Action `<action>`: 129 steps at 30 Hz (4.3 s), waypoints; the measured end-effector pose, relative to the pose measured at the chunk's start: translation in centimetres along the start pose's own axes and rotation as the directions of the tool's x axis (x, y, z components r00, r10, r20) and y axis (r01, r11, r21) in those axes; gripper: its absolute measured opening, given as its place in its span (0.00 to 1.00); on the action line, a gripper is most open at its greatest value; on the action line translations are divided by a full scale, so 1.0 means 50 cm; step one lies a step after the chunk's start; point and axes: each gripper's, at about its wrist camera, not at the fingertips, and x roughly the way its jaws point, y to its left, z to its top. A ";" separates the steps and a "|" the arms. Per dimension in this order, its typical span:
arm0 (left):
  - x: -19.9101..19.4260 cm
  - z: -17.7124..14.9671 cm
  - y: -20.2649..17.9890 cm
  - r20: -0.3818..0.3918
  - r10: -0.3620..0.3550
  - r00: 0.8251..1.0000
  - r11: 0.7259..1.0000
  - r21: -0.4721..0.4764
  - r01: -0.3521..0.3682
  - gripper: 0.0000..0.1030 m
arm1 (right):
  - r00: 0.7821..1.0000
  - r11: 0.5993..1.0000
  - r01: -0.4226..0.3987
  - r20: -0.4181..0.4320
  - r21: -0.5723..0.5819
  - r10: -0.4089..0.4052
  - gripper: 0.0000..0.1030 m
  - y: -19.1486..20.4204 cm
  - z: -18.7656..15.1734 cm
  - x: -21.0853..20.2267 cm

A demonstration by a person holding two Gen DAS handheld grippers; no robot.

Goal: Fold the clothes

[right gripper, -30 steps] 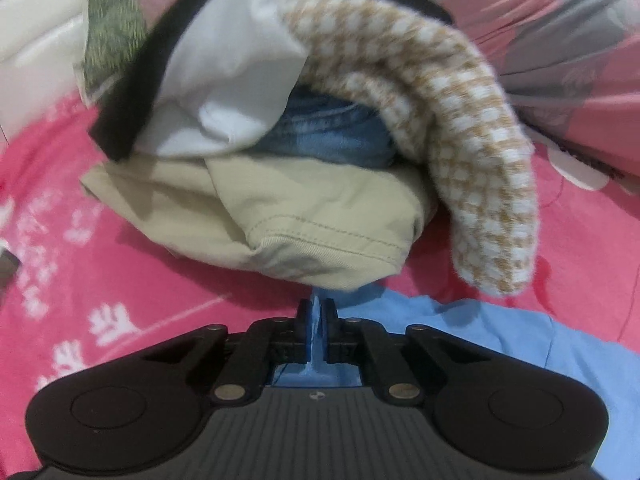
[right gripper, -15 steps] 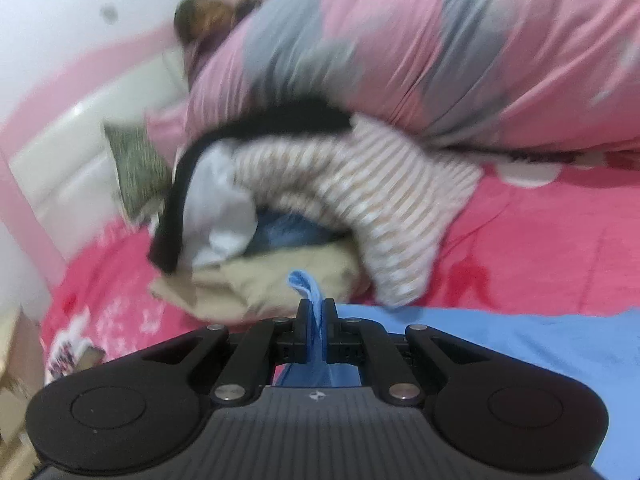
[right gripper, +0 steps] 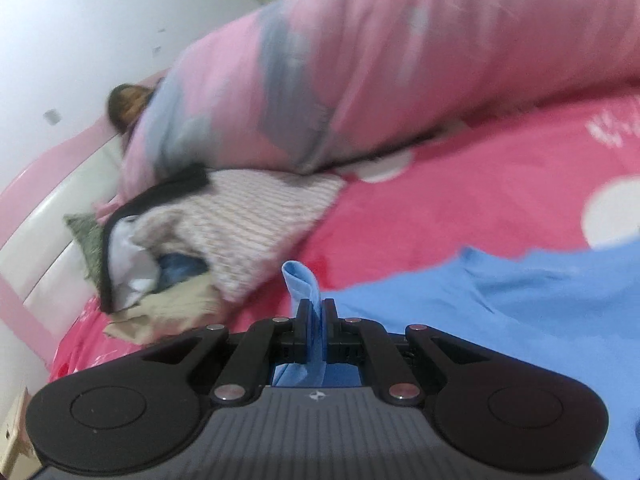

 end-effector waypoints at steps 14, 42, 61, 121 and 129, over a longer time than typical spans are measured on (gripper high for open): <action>-0.073 -0.066 0.106 -0.120 -0.109 0.987 0.993 -0.049 0.104 0.16 | 0.998 0.989 0.066 -0.019 0.132 -0.064 0.14 -0.100 -0.042 -0.065; 0.000 -0.089 0.186 -0.097 -0.042 0.994 0.998 -0.053 0.037 0.20 | 0.958 0.949 0.286 0.033 -0.133 -0.284 0.12 -0.039 0.084 0.157; -0.002 -0.078 0.236 -0.127 -0.123 0.984 0.977 -0.187 0.098 0.21 | 0.965 0.922 0.184 -0.115 -0.340 -0.235 0.12 0.061 -0.093 -0.033; -0.294 -0.211 -0.080 -0.296 0.216 0.931 0.975 0.122 -0.188 0.78 | 0.768 0.774 0.633 0.152 -0.034 -0.622 0.40 0.077 -0.613 -0.665; -0.320 -0.226 -0.084 -0.290 0.232 0.928 0.971 0.123 -0.205 0.82 | 0.754 0.755 0.652 0.172 -0.071 -0.635 0.41 0.099 -0.638 -0.676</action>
